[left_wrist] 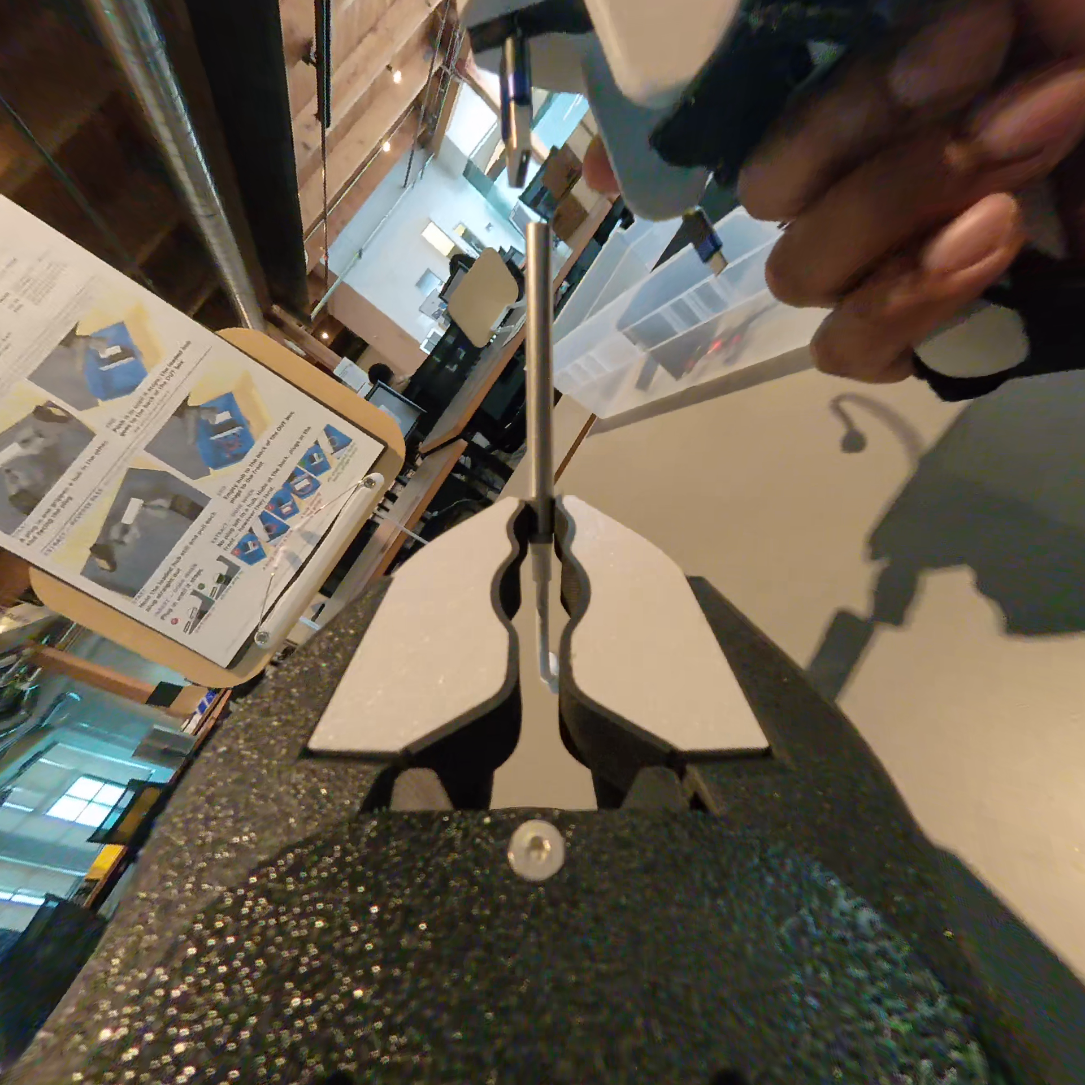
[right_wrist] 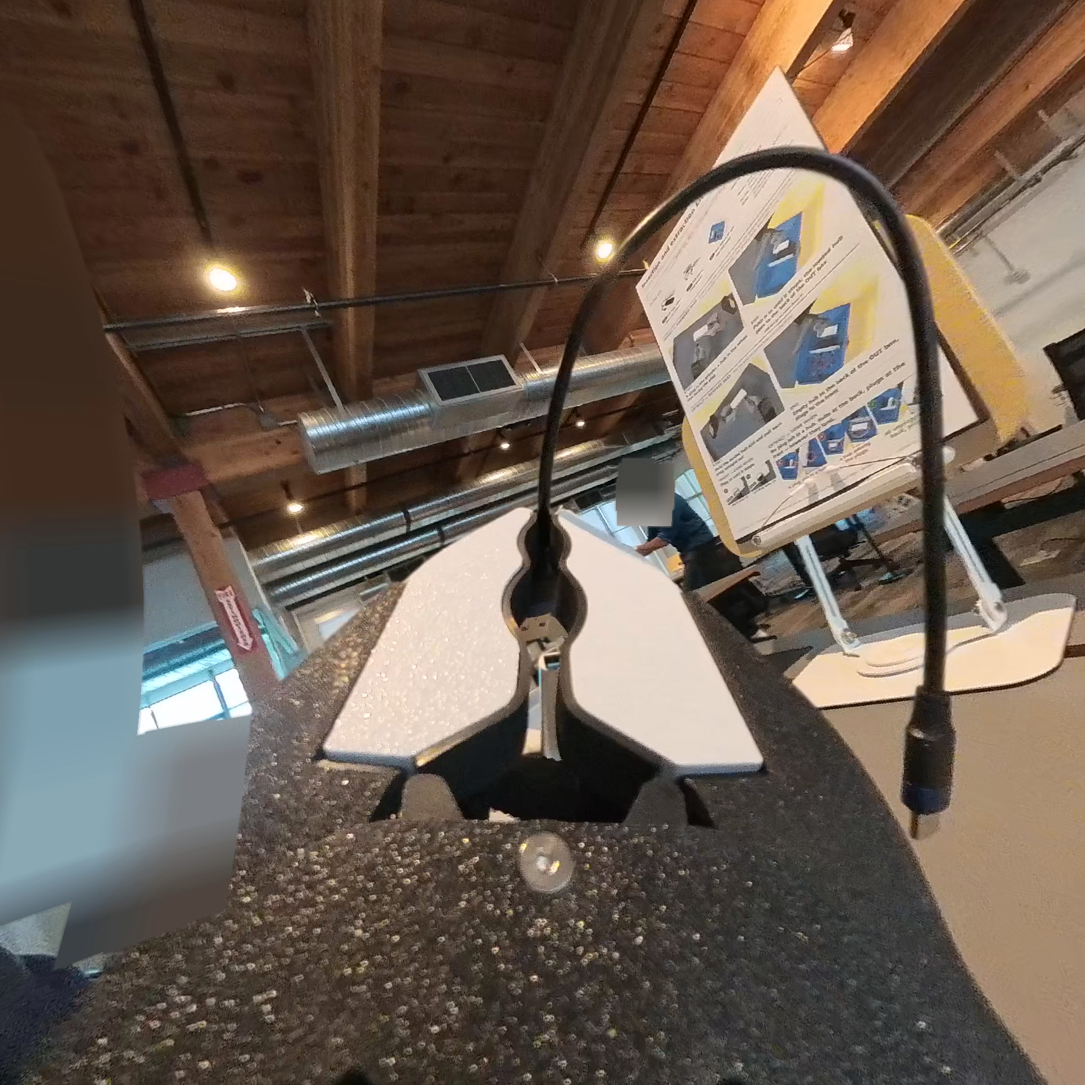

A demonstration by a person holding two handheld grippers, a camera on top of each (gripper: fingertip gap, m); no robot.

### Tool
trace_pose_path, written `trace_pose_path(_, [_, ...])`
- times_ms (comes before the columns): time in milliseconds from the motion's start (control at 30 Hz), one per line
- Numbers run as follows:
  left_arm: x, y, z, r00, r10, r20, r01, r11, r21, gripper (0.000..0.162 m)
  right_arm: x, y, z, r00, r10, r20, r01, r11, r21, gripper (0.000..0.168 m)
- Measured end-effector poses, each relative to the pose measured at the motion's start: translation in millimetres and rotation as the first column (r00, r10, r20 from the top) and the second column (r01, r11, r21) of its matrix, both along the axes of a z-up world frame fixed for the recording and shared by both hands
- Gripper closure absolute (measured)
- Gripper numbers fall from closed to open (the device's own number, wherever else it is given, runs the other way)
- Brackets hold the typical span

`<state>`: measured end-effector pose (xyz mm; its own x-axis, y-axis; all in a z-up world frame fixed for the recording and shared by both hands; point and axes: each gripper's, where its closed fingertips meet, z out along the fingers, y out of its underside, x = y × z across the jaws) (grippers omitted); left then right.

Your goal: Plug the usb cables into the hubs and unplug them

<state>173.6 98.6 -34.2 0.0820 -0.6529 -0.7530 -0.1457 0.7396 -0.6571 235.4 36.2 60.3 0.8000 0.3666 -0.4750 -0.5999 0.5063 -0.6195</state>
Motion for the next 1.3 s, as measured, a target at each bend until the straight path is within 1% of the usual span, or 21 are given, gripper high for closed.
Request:
trace_pose_path(267, [-0.6,-2.3,2.3,1.000,0.004,0.009,-0.004,1.000,0.022,0.155,-2.6,6.3,-7.2,0.992,-0.093,0.080,0.099,0.992,-0.075,0.166])
trace_pose_path(467, [-0.9,1.0,2.5,1.000,0.028,0.004,-0.028,0.999,0.027,0.155,-3.9,7.7,-9.3,0.987,-0.119,0.106,0.129,0.987,-0.092,0.166])
trace_pose_path(700, [0.1,-1.2,0.4,1.000,0.029,-0.006,-0.029,0.998,0.063,0.155,-0.3,8.5,-12.2,0.991,-0.117,0.060,0.122,0.988,-0.096,0.166])
trace_pose_path(800, [0.9,-2.8,-0.8,1.000,0.017,-0.011,-0.017,0.999,0.045,0.155,1.2,8.6,-13.6,0.992,-0.118,0.049,0.122,0.988,-0.098,0.166])
trace_pose_path(933, [1.3,-2.5,-3.1,1.000,0.008,-0.021,-0.008,1.000,0.001,0.155,-1.8,9.0,-12.9,0.988,-0.132,0.078,0.139,0.985,-0.103,0.166])
trace_pose_path(1033, [1.2,-1.7,-4.0,1.000,0.015,-0.024,-0.015,1.000,-0.006,0.155,-3.6,10.0,-14.1,0.986,-0.141,0.090,0.151,0.982,-0.110,0.166])
trace_pose_path(1200, [1.4,0.1,-8.0,0.999,0.000,-0.035,-0.003,0.996,-0.086,0.155,-5.2,11.6,-17.6,0.979,-0.172,0.114,0.186,0.973,-0.133,0.166])
trace_pose_path(1300, [1.4,-1.1,-9.4,0.999,-0.018,-0.036,0.015,0.996,-0.088,0.155,-4.2,12.8,-19.2,0.979,-0.171,0.115,0.187,0.971,-0.150,0.166])
